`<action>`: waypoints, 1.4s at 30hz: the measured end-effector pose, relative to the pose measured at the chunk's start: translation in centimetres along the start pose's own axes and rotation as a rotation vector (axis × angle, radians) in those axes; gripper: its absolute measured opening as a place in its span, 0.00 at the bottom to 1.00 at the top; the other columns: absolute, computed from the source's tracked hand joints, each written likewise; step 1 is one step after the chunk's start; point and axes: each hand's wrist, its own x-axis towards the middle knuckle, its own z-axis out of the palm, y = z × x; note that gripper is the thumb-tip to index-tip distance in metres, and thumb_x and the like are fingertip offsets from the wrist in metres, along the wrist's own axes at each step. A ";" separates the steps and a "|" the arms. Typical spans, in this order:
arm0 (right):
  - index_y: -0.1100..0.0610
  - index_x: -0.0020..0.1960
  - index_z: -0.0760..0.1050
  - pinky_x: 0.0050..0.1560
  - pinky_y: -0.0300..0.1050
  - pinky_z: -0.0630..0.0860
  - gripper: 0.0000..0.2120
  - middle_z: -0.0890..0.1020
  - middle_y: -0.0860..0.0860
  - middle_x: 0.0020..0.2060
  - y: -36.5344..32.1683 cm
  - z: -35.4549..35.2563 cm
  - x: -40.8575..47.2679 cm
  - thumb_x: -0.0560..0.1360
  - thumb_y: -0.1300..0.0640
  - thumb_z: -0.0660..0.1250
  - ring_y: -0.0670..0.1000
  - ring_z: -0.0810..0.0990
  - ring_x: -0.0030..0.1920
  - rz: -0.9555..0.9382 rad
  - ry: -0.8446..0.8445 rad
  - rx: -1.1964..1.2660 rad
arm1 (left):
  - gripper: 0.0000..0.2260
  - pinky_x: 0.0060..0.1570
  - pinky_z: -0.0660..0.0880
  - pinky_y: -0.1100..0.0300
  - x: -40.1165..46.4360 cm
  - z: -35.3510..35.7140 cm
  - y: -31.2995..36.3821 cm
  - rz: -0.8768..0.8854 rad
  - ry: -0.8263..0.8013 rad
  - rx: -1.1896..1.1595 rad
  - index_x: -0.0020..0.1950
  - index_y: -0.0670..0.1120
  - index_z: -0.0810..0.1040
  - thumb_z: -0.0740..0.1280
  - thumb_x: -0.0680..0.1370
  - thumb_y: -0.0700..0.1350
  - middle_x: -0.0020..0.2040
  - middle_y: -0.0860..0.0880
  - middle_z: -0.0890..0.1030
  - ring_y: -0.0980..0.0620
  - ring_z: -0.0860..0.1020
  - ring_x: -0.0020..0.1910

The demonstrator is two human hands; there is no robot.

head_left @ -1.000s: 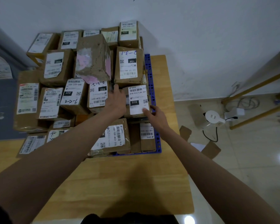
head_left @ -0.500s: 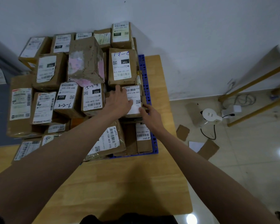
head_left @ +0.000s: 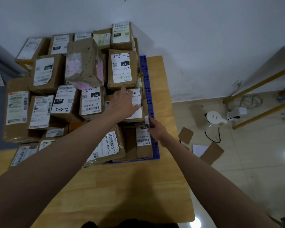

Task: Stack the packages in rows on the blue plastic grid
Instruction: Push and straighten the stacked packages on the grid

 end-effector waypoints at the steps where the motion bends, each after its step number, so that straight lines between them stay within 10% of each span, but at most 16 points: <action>1: 0.46 0.73 0.67 0.43 0.46 0.79 0.28 0.79 0.53 0.56 0.1 0.0 0.1 0.78 0.68 0.59 0.53 0.79 0.52 -0.002 0.001 -0.001 | 0.32 0.56 0.71 0.46 0.0 0.0 0.0 -0.001 0.000 -0.002 0.74 0.46 0.63 0.64 0.77 0.62 0.69 0.42 0.63 0.39 0.67 0.65; 24: 0.48 0.76 0.62 0.48 0.53 0.83 0.26 0.77 0.57 0.62 -0.8 -1.2 2.5 0.80 0.57 0.61 0.60 0.81 0.54 0.003 -0.080 -0.282 | 0.33 0.56 0.72 0.45 0.6 -1.5 0.2 -0.017 -0.059 0.020 0.73 0.46 0.63 0.67 0.75 0.62 0.69 0.42 0.64 0.38 0.69 0.62; 28: 0.59 0.72 0.68 0.59 0.57 0.77 0.21 0.78 0.60 0.63 -2.9 -3.5 5.9 0.80 0.61 0.56 0.61 0.78 0.58 -0.038 0.049 -0.300 | 0.30 0.49 0.72 0.49 1.7 -1.9 0.6 0.026 0.033 -0.005 0.71 0.44 0.65 0.66 0.76 0.60 0.67 0.42 0.67 0.39 0.71 0.62; 35: 0.57 0.77 0.60 0.52 0.47 0.73 0.27 0.71 0.57 0.70 -7.8 -3.6 10.8 0.78 0.65 0.54 0.57 0.74 0.63 -0.021 0.034 -0.079 | 0.13 0.41 0.68 0.54 3.6 -4.5 1.9 0.091 0.151 -0.093 0.54 0.43 0.72 0.64 0.77 0.52 0.48 0.47 0.69 0.47 0.72 0.47; 42: 0.58 0.74 0.67 0.48 0.45 0.71 0.23 0.74 0.58 0.67 -10.0 -4.8 14.0 0.80 0.64 0.53 0.55 0.76 0.55 -0.029 0.088 -0.159 | 0.07 0.47 0.76 0.50 8.6 -9.7 2.6 0.141 0.209 -0.077 0.48 0.42 0.74 0.64 0.77 0.45 0.51 0.44 0.75 0.45 0.76 0.49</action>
